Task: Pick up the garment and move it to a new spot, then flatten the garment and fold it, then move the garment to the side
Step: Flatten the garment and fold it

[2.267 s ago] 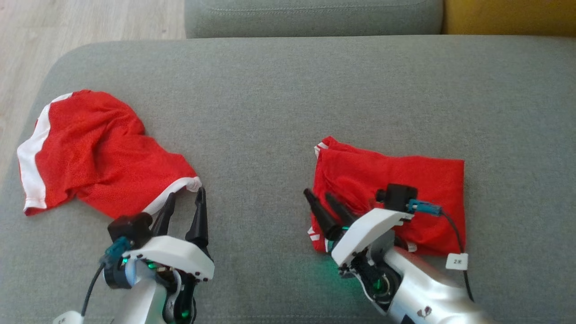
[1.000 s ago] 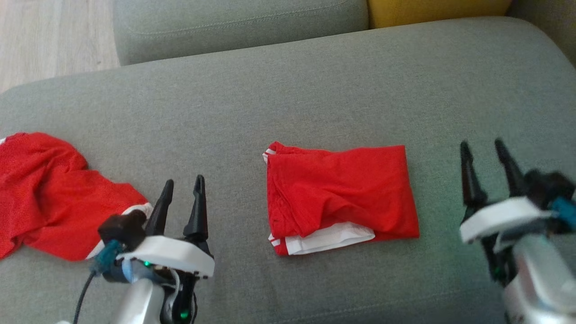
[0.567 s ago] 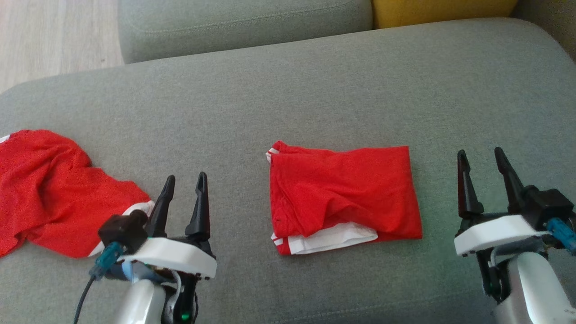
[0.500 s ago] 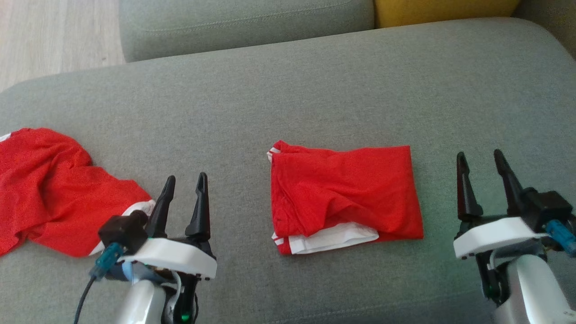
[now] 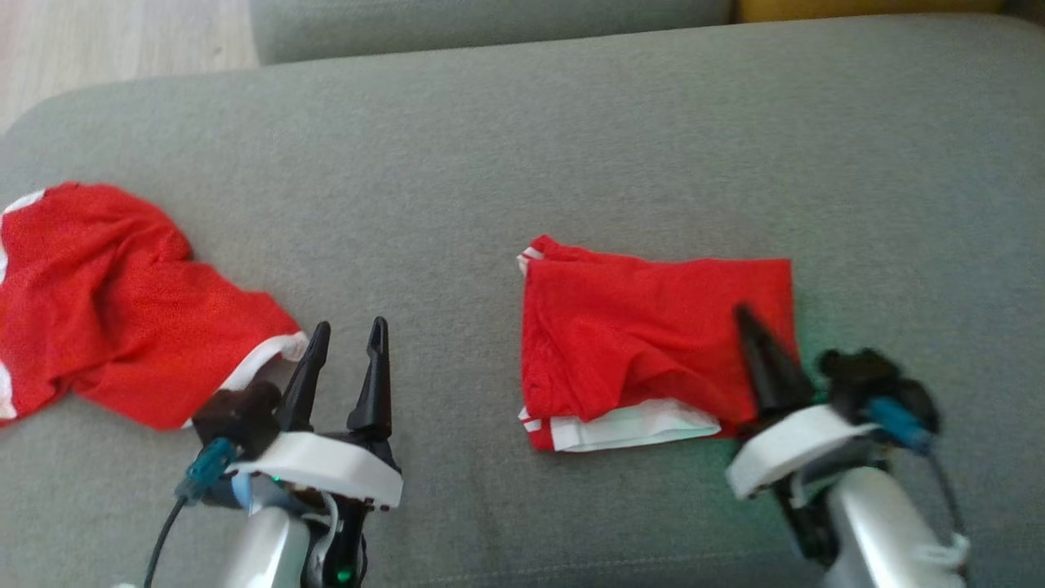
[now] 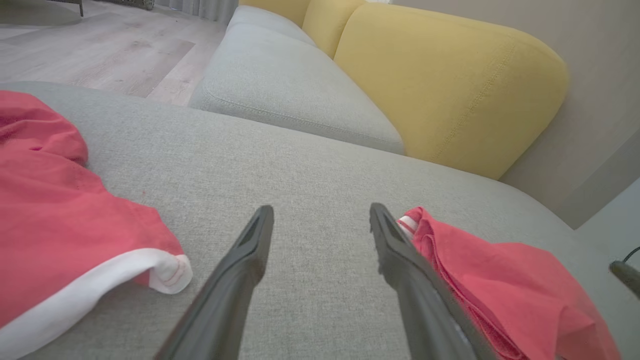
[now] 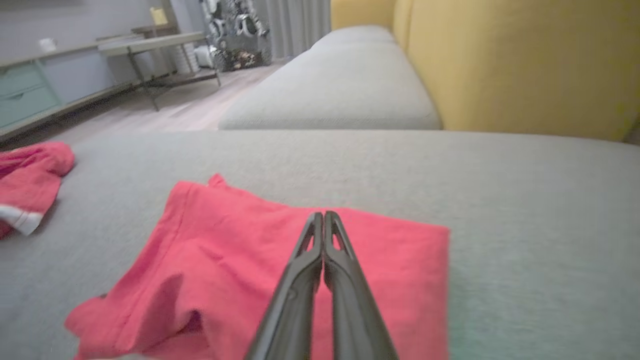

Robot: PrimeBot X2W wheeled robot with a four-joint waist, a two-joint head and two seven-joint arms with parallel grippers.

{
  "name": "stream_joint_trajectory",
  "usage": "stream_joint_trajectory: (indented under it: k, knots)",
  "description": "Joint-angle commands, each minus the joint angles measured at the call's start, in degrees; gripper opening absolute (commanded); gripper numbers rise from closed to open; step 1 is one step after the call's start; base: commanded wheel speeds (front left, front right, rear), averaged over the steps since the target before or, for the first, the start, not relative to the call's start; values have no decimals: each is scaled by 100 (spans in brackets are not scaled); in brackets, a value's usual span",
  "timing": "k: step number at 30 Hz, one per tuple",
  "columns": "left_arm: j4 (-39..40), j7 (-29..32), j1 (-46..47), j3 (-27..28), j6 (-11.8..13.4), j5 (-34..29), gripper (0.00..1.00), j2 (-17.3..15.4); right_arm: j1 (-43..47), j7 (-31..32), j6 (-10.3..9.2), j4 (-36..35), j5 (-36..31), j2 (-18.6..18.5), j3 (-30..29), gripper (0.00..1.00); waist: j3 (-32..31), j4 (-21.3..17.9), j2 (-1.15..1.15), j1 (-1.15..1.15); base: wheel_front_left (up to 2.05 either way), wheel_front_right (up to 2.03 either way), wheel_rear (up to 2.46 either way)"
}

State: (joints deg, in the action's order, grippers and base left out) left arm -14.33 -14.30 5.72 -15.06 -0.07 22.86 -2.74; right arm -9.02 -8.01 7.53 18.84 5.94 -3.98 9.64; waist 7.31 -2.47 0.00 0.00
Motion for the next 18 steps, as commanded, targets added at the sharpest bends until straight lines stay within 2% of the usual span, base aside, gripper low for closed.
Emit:
stream_joint_trajectory:
  k: [1,9,18]
  knots:
    - [157,-70,324,136,-30,10,100,-14,-290,47,-4,-3,9,63,318,0,77,99,0,0,0,0,0]
    - [115,-70,436,66,-24,39,100,-14,-715,249,-4,1365,100,92,1210,0,161,368,0,0,0,0,0]
    - [95,-70,425,60,-16,57,100,-14,-1019,-105,-4,1800,466,107,1928,0,159,483,0,0,0,0,0]
